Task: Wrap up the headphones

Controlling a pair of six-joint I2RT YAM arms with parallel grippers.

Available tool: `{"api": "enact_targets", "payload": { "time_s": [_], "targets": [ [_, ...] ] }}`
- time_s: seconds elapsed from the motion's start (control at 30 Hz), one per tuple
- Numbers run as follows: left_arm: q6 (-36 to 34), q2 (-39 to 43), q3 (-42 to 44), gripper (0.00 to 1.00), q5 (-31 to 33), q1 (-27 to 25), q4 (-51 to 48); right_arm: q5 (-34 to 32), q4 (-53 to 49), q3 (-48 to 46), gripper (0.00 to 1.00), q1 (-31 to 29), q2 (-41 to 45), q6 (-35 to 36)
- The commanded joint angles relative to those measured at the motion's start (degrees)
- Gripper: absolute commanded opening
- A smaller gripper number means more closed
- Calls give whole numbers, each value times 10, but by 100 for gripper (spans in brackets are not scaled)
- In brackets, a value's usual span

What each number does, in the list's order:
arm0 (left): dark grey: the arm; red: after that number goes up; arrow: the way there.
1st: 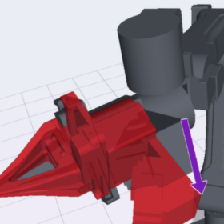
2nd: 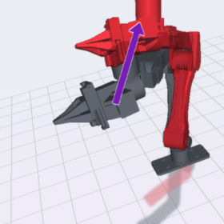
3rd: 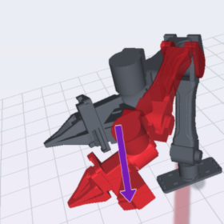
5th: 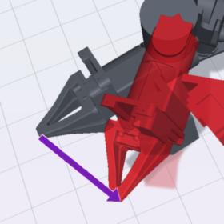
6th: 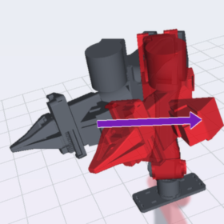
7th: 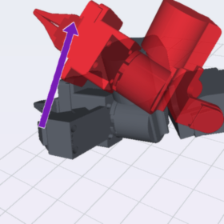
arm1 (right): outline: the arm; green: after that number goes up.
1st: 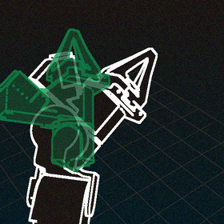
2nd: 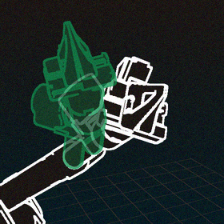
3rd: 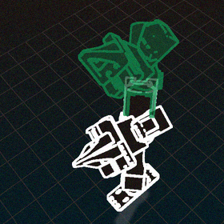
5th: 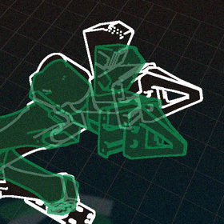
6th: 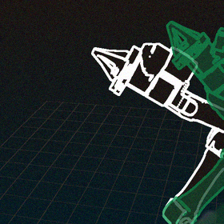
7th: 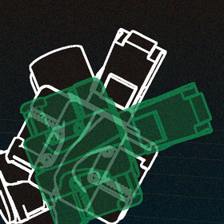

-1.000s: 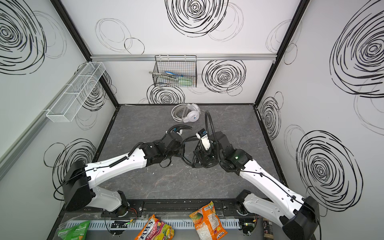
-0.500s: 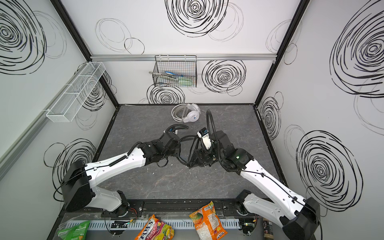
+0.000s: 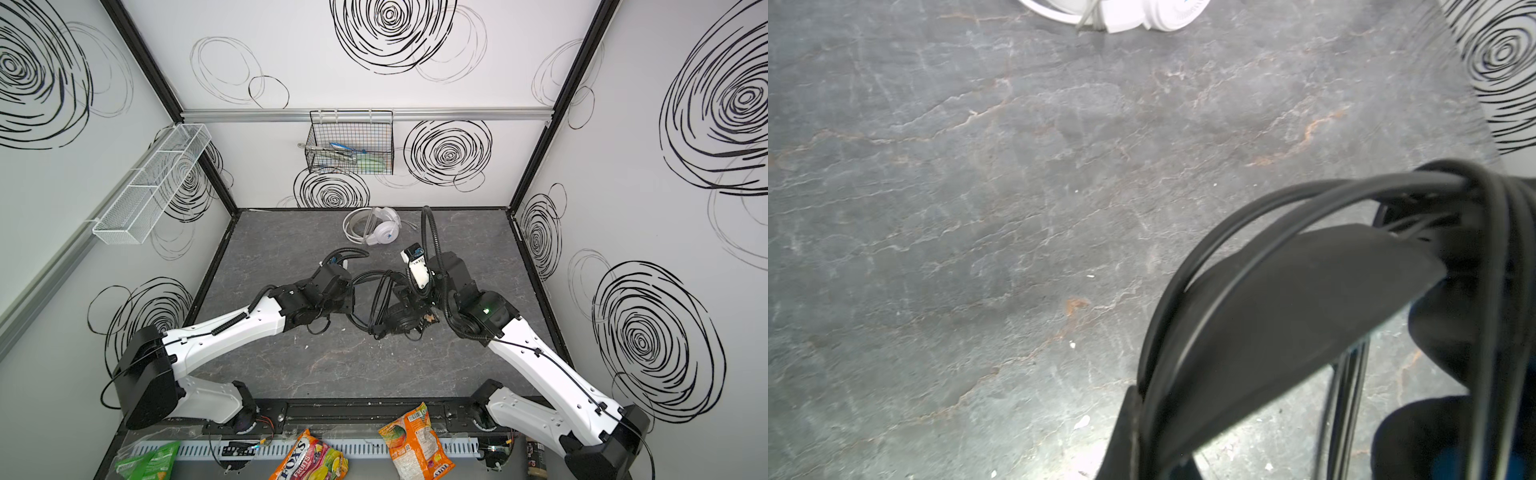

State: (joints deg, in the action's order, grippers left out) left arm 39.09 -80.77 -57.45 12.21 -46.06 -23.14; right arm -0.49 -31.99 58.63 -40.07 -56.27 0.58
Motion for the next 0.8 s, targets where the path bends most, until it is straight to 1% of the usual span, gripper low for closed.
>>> {"api": "enact_targets", "payload": {
  "time_s": [0.0,0.17,0.33,0.4,0.43,0.5,0.57,0.77],
  "targets": [
    [19,23,-2,0,-17,2,40,-15,-31,26,89,2,5,13],
    [21,29,-2,0,-18,6,34,-10,-66,50,89,2,11,19],
    [23,34,8,0,-22,20,40,-19,-123,35,89,2,55,24],
    [31,34,18,0,-28,27,50,-21,-135,21,89,2,75,9],
    [35,35,24,0,-33,30,58,-10,-138,22,89,3,88,-2],
    [43,35,33,0,-40,37,69,-11,-137,20,90,3,101,-33],
    [47,38,35,0,-46,47,74,6,-131,13,89,3,110,-56],
    [44,63,26,0,-66,89,81,-7,-140,20,89,4,89,-72]
  ]
}}
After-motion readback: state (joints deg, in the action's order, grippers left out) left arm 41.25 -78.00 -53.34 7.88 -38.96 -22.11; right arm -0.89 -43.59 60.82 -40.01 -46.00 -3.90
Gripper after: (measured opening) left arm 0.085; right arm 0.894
